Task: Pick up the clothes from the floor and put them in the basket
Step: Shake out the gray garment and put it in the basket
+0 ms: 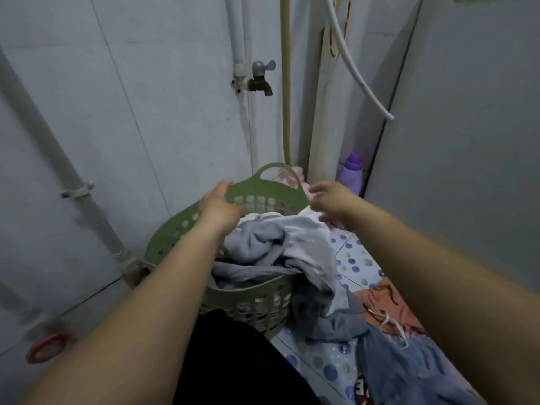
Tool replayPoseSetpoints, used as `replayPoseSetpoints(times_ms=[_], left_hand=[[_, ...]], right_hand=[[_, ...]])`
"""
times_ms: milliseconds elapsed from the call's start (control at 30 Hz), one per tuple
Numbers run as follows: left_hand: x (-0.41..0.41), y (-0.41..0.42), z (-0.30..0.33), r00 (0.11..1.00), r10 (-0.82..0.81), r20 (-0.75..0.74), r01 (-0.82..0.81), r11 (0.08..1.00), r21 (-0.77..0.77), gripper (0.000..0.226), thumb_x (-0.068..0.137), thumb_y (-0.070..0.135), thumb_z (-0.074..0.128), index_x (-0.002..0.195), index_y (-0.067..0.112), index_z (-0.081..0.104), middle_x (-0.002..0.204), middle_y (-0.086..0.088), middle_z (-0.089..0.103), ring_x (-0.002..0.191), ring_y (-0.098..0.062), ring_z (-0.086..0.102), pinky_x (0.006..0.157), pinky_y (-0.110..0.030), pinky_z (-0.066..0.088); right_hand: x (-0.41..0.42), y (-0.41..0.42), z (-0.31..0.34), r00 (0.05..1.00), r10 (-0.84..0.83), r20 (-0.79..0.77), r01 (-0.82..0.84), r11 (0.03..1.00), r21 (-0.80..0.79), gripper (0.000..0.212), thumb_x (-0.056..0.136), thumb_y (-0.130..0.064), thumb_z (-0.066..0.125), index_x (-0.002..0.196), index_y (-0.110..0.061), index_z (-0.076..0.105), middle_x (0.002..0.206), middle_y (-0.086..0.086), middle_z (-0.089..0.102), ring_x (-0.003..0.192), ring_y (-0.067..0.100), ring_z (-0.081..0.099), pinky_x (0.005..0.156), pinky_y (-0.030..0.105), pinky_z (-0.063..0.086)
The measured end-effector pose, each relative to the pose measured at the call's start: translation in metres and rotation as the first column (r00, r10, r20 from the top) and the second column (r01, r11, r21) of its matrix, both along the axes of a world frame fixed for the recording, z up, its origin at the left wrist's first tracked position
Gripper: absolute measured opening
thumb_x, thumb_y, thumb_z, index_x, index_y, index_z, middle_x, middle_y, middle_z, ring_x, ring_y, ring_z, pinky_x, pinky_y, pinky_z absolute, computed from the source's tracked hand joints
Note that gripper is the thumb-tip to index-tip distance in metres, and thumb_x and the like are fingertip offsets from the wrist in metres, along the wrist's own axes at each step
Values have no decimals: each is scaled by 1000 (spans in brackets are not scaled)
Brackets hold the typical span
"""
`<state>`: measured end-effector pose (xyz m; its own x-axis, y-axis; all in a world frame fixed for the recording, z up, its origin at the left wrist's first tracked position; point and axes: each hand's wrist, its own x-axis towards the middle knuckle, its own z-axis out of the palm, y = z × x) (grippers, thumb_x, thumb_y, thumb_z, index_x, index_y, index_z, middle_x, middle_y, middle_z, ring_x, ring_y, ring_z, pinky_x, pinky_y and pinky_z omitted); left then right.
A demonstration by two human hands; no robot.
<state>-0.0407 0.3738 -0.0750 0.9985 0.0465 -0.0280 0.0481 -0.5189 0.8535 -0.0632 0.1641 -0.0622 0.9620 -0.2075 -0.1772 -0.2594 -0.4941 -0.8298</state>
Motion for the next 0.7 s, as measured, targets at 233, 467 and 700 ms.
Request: replayPoseSetpoints(times_ms=[233,467,700], left_hand=[[-6,-48,-40,892,-414,-184,453,812,368,43,84,12,54,119,36,58,144,-10,43,136,-38,34,113,-43,32],[4,-45,-84,775,-555,-302,627,616,477,52,96,28,48,145,38,31,158,-5,26,145,-26,24,119,-40,20],[4,-46,-79,765,-567,-305,641,628,441,49,99,28,43,146,35,30,159,-8,23,146,-25,21,121,-35,16]], right_hand=[[-58,-39,-82,835,26,-549,-262,897,-356,103,76,-15,74,152,-16,5,156,13,23,135,30,38,99,35,43],[-55,-6,-164,921,-167,-351,148,986,-80,125,61,-29,86,150,-28,-1,155,12,14,141,35,19,109,41,35],[-26,-16,-188,875,-425,-231,478,834,277,34,71,-38,38,97,-25,56,109,19,61,100,38,61,90,52,52]])
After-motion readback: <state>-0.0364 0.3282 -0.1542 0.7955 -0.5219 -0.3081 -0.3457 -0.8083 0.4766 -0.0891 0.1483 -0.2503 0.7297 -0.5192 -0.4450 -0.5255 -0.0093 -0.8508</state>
